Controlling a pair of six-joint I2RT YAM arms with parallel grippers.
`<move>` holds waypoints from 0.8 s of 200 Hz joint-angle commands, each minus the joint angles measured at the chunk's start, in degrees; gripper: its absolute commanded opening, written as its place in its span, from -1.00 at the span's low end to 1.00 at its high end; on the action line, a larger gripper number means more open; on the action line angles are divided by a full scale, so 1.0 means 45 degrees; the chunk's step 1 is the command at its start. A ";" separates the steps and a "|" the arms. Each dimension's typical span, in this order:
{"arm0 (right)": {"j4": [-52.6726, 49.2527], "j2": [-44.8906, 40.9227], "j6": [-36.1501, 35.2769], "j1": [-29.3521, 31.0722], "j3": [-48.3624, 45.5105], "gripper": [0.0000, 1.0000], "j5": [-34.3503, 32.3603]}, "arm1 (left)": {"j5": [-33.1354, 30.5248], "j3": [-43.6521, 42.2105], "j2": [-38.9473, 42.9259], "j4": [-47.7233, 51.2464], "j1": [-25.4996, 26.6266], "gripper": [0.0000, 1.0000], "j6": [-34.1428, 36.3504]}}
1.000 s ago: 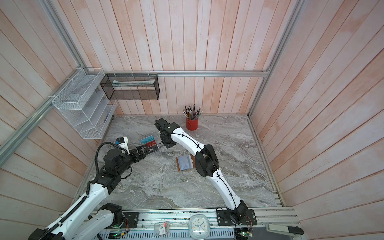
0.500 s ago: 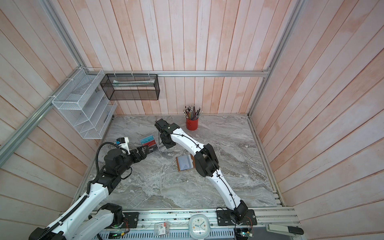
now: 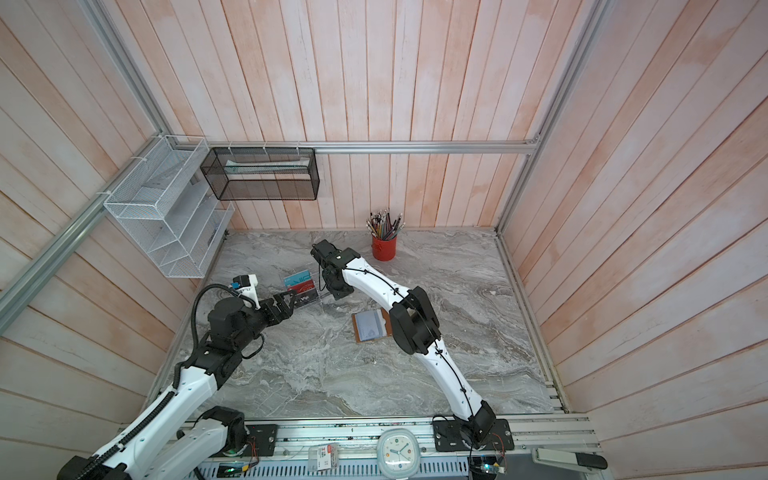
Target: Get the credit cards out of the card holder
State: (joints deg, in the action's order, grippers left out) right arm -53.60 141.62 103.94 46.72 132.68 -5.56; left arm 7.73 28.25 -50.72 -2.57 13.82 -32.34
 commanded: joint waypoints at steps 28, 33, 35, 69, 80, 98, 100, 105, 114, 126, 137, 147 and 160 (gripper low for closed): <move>-0.0551 -0.0050 0.0200 -0.0074 0.0789 -1.00 -0.0368 | 0.0158 -0.0169 0.0175 -0.0211 0.0012 1.00 0.0213; -0.0558 0.0001 0.0222 -0.0081 0.0853 -1.00 -0.0366 | 0.0137 -0.0149 0.0159 -0.0211 0.0005 1.00 0.0232; -0.0537 0.0010 0.0212 -0.0077 0.0858 -1.00 -0.0351 | 0.0138 -0.0146 0.0163 -0.0211 -0.0003 1.00 0.0247; -0.0552 -0.0002 0.0086 -0.0084 0.1206 -1.00 -0.0347 | 0.0099 -0.0121 0.0081 -0.0190 -0.0003 1.00 0.0331; -0.0650 -0.0079 0.0071 -0.0099 0.1238 -1.00 -0.0490 | 0.0109 -0.0108 0.0015 -0.0239 0.0000 1.00 0.0312; -0.0712 -0.0124 0.0036 -0.0185 0.1140 -1.00 -0.0514 | 0.0173 -0.0115 -0.0099 -0.0371 0.0010 1.00 0.0243; -0.0722 -0.0124 0.0054 -0.0186 0.1145 -1.00 -0.0495 | 0.0176 -0.0118 -0.0102 -0.0382 0.0013 1.00 0.0235; -0.0772 -0.0124 0.0084 -0.0205 0.1140 -1.00 -0.0483 | 0.0196 -0.0122 -0.0123 -0.0402 -0.0004 1.00 0.0233; -0.0800 -0.0124 0.0075 -0.0209 0.1140 -1.00 -0.0511 | 0.0197 -0.0082 -0.0135 -0.0425 0.0013 1.00 0.0213; -0.0904 -0.0113 0.0091 -0.0211 0.1140 -1.00 -0.0570 | 0.0187 -0.0041 -0.0145 -0.0408 0.0007 1.00 0.0213; -0.1006 -0.0108 0.0086 -0.0209 0.1140 -1.00 -0.0652 | 0.0198 0.0008 -0.0144 -0.0386 -0.0005 1.00 0.0233; -0.1090 -0.0104 0.0112 -0.0206 0.1130 -1.00 -0.0731 | 0.0197 0.0011 -0.0147 -0.0386 0.0008 1.00 0.0233; -0.1131 -0.0067 0.0141 -0.0207 0.1135 -1.00 -0.0714 | 0.0197 0.0011 -0.0138 -0.0398 -0.0001 1.00 0.0223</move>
State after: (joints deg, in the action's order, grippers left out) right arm -55.66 141.62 103.96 45.98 136.88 -6.85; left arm 7.99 28.25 -51.31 -2.74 13.82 -32.12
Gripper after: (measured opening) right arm 0.047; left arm 0.999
